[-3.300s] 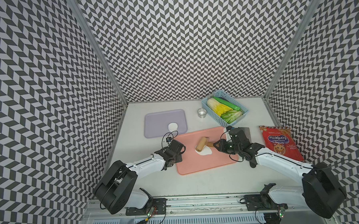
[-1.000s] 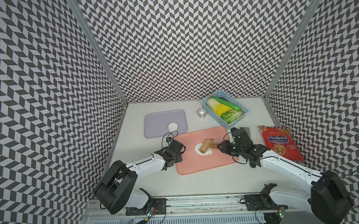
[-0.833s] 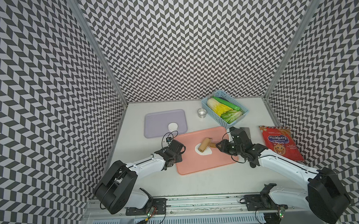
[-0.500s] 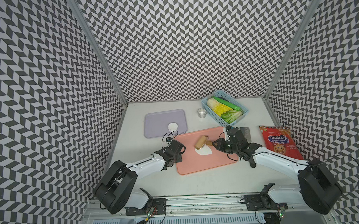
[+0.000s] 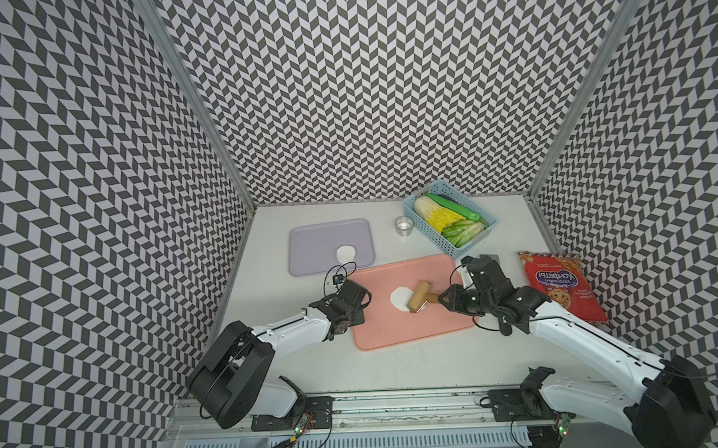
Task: Roll out the dumpling wrappers from the dough
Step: Flatten out the dough on the work surface.
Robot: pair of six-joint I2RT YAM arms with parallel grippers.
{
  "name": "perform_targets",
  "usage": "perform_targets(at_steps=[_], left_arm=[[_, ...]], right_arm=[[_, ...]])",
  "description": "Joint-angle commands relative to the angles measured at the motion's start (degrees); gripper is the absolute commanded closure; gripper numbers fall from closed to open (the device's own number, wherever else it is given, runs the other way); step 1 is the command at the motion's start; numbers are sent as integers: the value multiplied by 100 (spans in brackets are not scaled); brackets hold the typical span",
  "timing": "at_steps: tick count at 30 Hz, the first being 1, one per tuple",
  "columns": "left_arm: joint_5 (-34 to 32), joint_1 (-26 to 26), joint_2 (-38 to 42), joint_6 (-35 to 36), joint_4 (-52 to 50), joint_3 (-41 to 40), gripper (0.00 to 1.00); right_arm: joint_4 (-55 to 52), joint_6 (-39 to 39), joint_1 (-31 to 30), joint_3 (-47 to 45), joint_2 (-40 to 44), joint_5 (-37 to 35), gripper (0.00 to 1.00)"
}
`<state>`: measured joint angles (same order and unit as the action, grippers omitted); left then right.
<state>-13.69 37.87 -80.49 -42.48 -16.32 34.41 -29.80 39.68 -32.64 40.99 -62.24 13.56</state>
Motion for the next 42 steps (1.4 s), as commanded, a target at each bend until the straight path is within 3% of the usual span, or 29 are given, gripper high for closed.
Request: perform_targets(at_steps=[1, 20, 23, 33, 42], left_arm=[[173, 89, 7, 188, -181, -67, 100], [201, 88, 13, 196, -179, -60, 100], [187, 89, 29, 205, -188, -72, 100], [183, 83, 36, 205, -188, -71, 100], [200, 89, 24, 181, -170, -69, 100]], right_arm=[[-531, -356, -23, -91, 90, 551, 100], [463, -242, -5, -463, -1741, 301, 100], [419, -267, 12, -341, -1717, 378, 100], [-522, -378, 197, 159, -438, 933, 100], [-564, -763, 498, -416, -802, 1060, 100]])
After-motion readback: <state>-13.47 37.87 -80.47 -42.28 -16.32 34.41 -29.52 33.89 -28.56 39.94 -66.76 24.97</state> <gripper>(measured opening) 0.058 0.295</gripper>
